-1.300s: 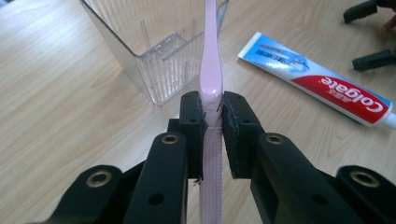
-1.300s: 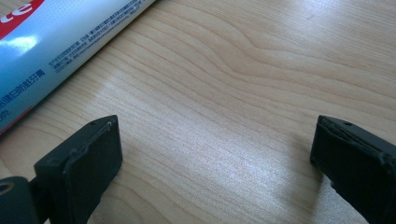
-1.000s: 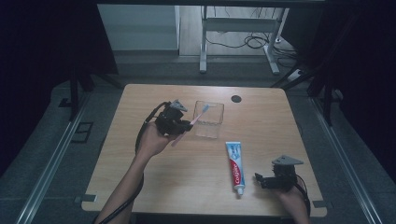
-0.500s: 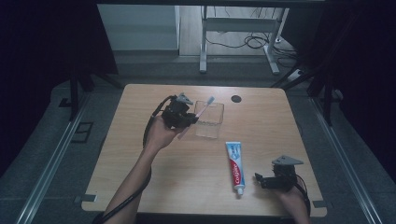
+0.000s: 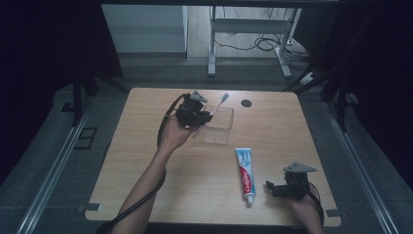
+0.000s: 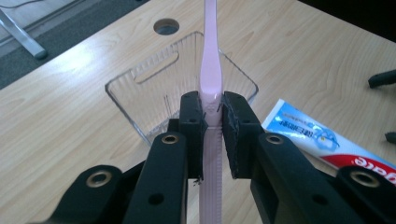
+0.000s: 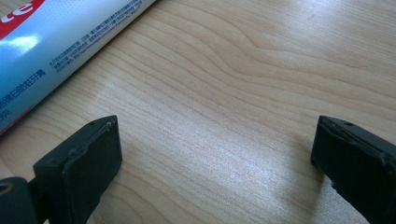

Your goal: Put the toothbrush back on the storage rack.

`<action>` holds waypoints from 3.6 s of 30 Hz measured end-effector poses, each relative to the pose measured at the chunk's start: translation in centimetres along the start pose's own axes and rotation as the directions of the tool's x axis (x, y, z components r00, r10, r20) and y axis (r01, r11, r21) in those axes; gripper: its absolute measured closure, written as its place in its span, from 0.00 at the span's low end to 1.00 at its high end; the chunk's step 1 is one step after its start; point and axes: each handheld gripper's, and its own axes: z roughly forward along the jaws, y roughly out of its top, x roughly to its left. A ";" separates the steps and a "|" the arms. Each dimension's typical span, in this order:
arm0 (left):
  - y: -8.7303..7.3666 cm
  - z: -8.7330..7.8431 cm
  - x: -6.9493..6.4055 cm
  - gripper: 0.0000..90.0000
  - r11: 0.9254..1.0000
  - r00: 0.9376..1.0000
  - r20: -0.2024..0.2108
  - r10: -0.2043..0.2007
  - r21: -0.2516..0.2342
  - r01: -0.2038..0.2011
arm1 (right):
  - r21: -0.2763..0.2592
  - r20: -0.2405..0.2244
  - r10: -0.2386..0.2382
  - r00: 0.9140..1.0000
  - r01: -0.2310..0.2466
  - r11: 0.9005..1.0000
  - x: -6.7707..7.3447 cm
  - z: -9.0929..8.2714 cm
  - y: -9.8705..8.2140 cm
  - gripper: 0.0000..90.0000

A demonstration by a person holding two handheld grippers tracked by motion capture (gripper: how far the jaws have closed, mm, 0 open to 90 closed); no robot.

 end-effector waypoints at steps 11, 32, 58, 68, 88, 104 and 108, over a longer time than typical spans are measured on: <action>1.0 1.2 0.2 0.88 0.999 1.000 -0.016 -0.015 -0.039 0.014 | 0.000 -0.003 -0.001 1.000 0.001 1.000 0.0 0.0 0.0 0.01; 3.0 3.6 0.7 0.88 0.995 0.998 -0.060 -0.035 -0.095 0.029 | -0.001 -0.006 -0.008 1.000 0.008 1.000 -0.1 0.1 0.0 0.01; 1.4 7.3 0.7 0.88 0.995 0.993 -0.098 -0.060 -0.091 0.051 | 0.001 -0.009 -0.010 1.000 0.010 1.000 -0.1 0.1 0.1 0.01; 0.4 8.2 0.5 0.88 0.996 0.993 -0.098 -0.061 -0.068 0.055 | 0.001 -0.010 -0.010 1.000 0.010 1.000 -0.1 0.1 0.1 0.01; -0.6 9.2 -0.3 0.87 0.999 0.992 -0.127 -0.029 -0.015 0.028 | 0.002 -0.010 -0.010 1.000 0.010 1.000 -0.1 0.1 0.1 0.01; -0.9 9.9 -1.3 0.87 0.997 0.986 -0.167 0.026 0.072 -0.014 | 0.002 -0.009 -0.011 1.000 0.011 1.000 0.0 0.1 0.1 0.01; -1.1 10.3 -1.1 0.87 0.995 0.987 -0.160 0.004 0.098 0.012 | 0.002 -0.009 -0.011 1.000 0.011 1.000 0.0 0.1 0.1 0.01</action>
